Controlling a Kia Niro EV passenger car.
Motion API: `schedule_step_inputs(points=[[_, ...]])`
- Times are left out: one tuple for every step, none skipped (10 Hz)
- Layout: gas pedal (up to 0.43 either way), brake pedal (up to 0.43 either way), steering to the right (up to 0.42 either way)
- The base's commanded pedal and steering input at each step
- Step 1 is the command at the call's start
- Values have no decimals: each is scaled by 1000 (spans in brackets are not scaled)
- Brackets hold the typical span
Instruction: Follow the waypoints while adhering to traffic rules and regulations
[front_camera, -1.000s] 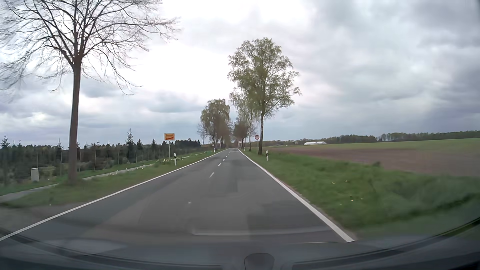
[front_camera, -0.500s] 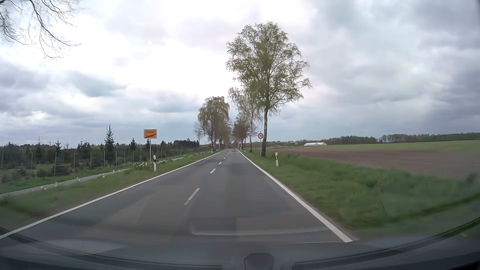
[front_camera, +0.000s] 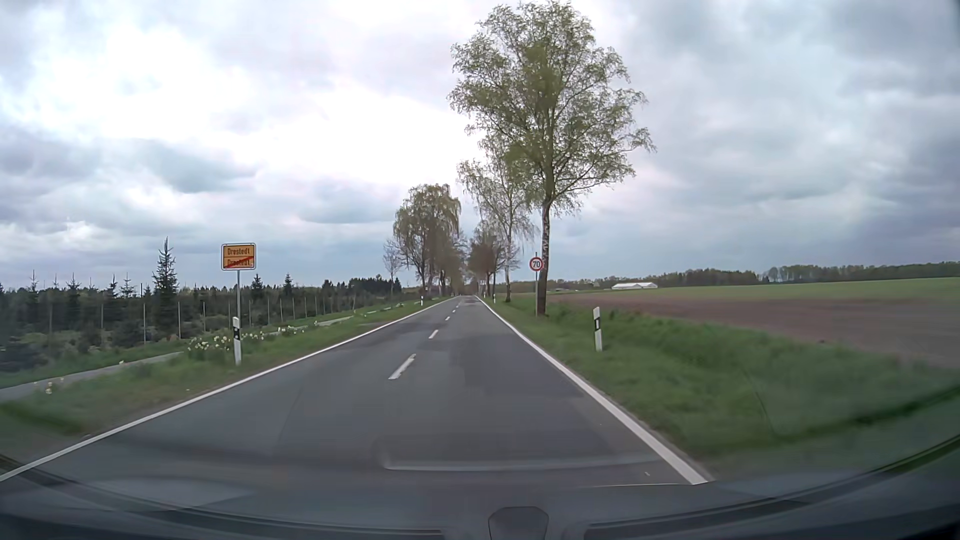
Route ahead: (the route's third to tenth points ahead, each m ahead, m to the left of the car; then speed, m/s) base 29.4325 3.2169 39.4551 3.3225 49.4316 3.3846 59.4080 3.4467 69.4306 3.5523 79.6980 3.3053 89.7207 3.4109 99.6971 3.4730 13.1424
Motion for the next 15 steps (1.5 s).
schedule_step_inputs(points=[[130,0,-9],[130,0,-8],[130,0,-8],[130,0,-7],[138,0,-7],[138,0,-6],[138,0,-5],[150,0,-4],[157,0,-4],[169,0,-3],[177,0,-1],[177,0,-1],[177,0,0],[189,0,-1],[189,0,-1]])
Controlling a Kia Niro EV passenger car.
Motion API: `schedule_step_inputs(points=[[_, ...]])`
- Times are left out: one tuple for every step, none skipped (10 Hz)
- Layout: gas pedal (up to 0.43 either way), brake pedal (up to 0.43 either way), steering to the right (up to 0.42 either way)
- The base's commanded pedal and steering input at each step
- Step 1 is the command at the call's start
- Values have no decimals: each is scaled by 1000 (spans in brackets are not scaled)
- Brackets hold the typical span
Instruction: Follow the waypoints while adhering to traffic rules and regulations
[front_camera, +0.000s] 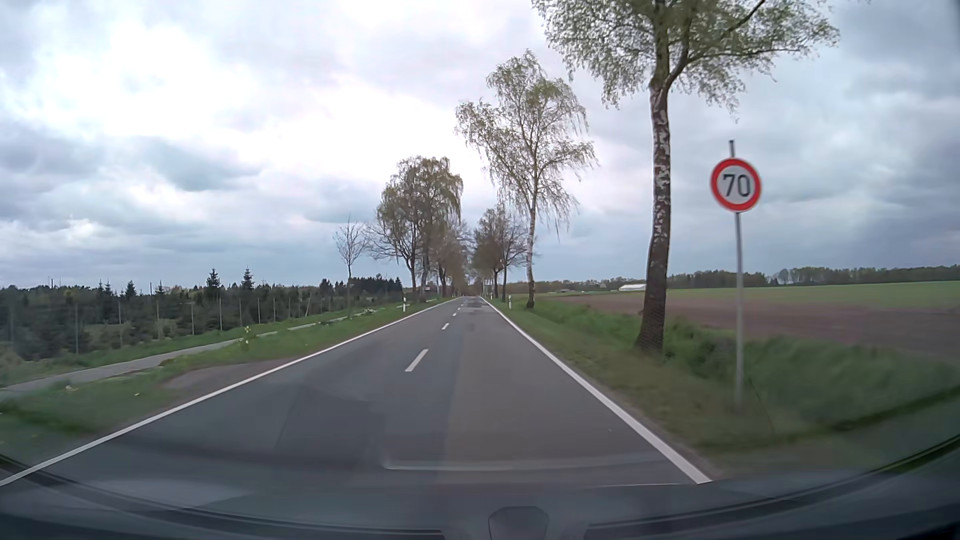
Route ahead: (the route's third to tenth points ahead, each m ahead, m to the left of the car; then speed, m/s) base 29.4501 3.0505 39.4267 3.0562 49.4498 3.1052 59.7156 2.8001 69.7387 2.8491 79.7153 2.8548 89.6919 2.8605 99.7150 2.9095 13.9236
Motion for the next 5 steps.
schedule_step_inputs(points=[[189,0,-1],[189,0,0],[197,0,0],[197,0,1],[197,0,1]])
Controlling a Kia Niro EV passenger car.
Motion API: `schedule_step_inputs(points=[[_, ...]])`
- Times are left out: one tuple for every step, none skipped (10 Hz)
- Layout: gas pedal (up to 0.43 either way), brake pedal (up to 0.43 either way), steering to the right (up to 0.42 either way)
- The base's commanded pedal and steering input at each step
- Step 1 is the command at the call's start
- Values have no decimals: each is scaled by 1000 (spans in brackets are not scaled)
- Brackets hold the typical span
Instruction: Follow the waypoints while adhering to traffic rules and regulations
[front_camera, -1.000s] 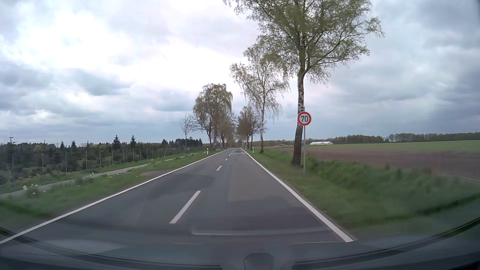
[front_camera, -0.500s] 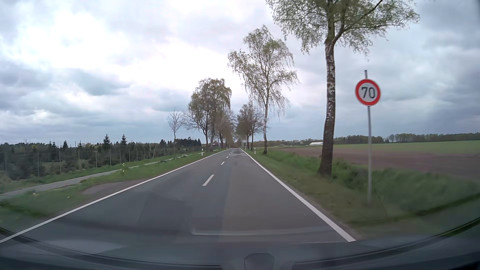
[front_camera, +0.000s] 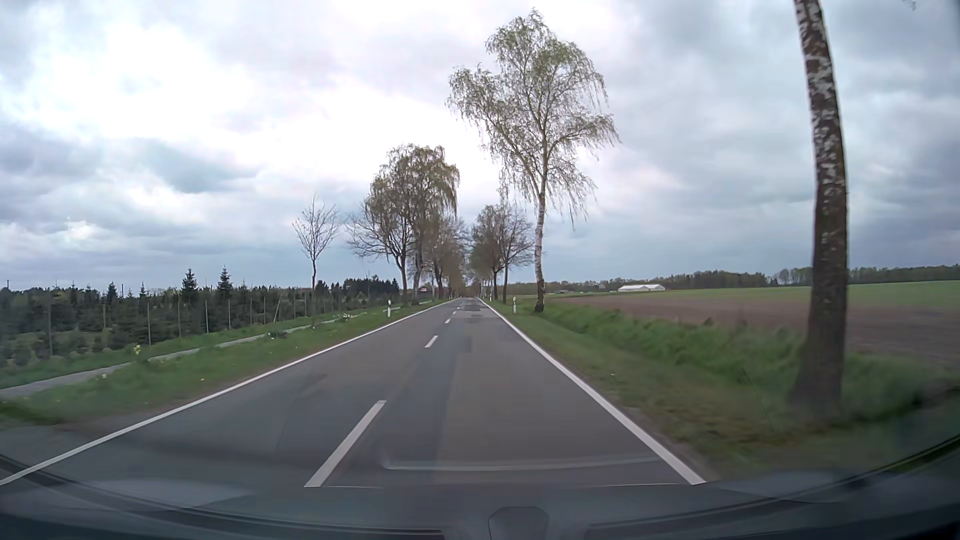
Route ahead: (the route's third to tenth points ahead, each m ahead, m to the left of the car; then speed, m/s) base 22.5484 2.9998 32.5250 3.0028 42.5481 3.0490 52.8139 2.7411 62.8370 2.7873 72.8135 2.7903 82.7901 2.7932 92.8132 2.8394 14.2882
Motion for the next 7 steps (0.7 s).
schedule_step_inputs(points=[[209,0,1],[209,0,1],[220,0,1],[220,0,1],[220,0,1],[220,0,1],[220,0,-1]])
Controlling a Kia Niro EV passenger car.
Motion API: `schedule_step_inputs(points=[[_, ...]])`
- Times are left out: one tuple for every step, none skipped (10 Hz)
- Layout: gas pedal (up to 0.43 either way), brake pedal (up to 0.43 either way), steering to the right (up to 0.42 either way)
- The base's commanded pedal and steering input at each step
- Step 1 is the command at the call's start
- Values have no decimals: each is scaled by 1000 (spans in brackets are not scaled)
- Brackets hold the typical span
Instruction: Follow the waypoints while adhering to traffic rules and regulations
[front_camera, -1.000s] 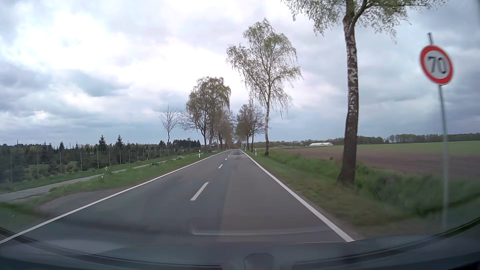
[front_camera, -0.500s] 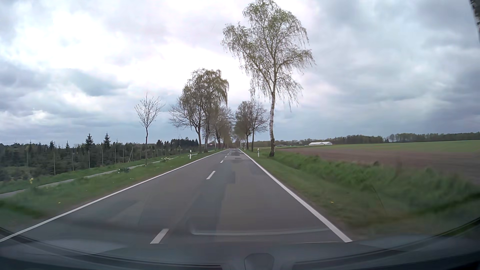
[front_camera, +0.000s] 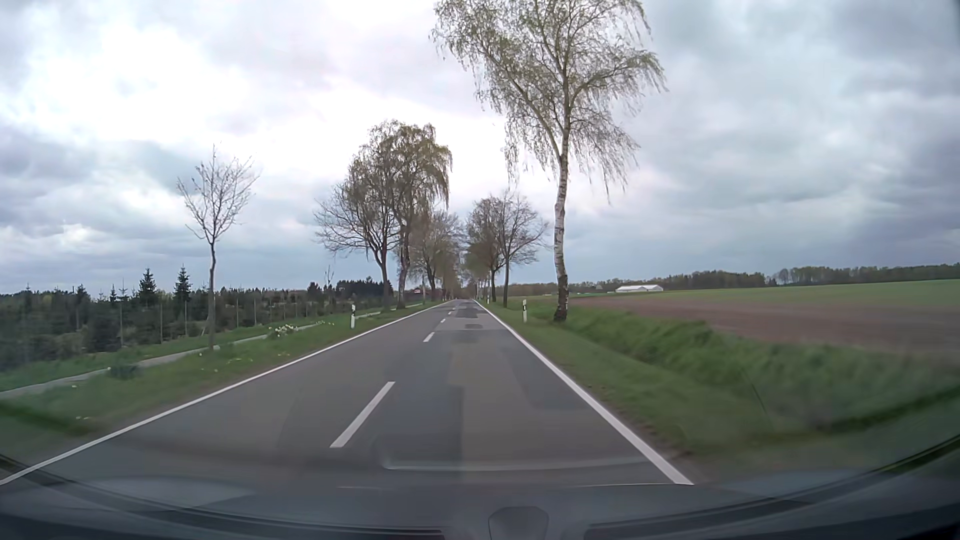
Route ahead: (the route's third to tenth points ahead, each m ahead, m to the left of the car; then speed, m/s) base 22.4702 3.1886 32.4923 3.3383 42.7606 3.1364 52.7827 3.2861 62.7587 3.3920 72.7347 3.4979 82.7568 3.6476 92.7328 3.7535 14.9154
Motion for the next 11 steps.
schedule_step_inputs(points=[[220,0,-3],[220,0,-5],[220,0,-7],[220,0,-7],[220,0,-6],[220,0,-3],[220,0,-3],[220,0,-3],[220,0,-3],[209,0,-3],[197,0,-3]])
